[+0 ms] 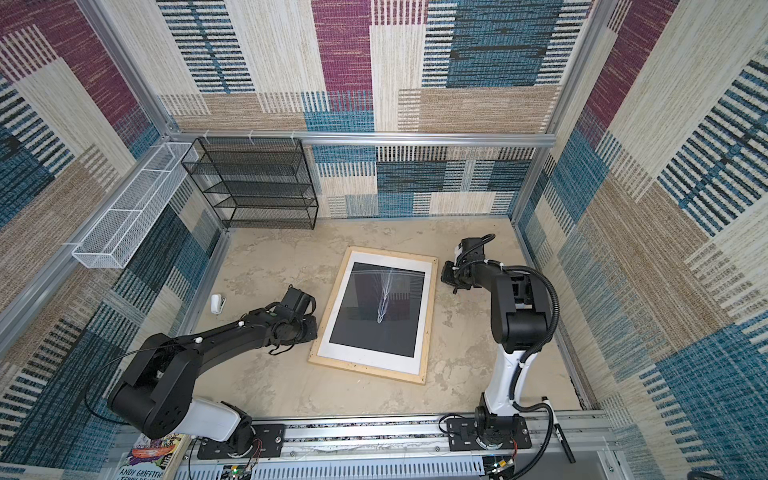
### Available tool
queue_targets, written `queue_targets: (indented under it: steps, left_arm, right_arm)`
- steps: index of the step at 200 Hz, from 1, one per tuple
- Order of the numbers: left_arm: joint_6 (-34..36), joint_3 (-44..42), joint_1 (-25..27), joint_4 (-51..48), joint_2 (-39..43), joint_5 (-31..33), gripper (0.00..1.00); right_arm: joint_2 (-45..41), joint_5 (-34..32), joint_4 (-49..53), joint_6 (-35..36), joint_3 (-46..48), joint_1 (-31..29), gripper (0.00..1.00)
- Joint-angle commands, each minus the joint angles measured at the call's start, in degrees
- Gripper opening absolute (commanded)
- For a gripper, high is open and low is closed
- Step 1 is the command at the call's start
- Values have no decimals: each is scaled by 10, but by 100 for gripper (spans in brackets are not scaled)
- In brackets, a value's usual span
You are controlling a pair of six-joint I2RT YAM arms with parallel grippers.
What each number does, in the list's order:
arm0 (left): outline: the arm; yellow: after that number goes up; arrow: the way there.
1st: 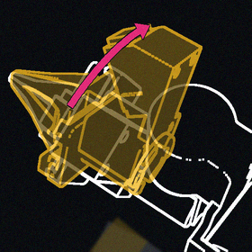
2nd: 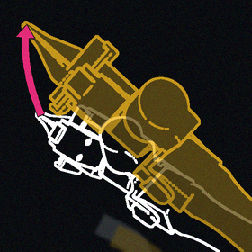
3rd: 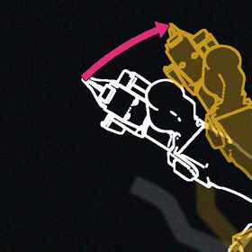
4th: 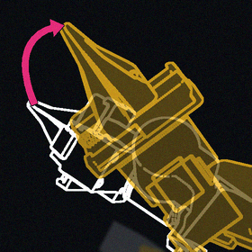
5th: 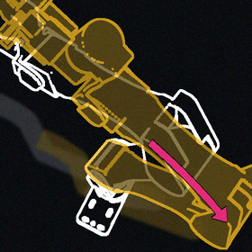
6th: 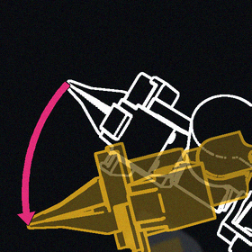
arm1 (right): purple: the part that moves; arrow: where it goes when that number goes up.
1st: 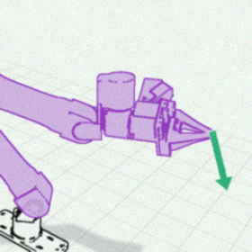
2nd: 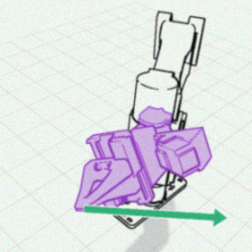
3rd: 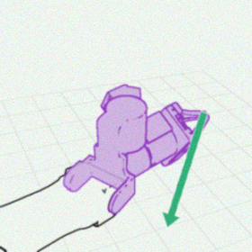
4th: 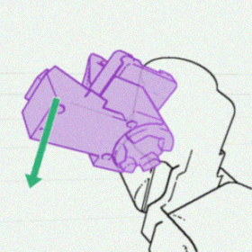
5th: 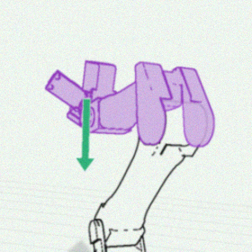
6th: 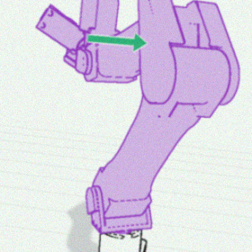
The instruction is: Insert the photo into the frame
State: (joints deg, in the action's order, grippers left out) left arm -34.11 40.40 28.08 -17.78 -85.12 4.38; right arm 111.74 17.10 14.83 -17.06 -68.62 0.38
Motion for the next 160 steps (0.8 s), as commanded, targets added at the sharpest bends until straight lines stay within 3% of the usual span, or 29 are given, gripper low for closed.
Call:
queue_targets:
  steps: [1,69,160]
  left_arm:
    - [-26,-2,18,-40,-9,-9,9]
    - [-51,16,79,-34,-40,-18,9]
    - [-77,18,115,-38,-51,-18,8]
  right_arm:
    - [14,17,-8,1,-18,-6,17]
    - [81,28,12,3,-97,-44,17]
    - [206,41,73,6,-289,-111,18]
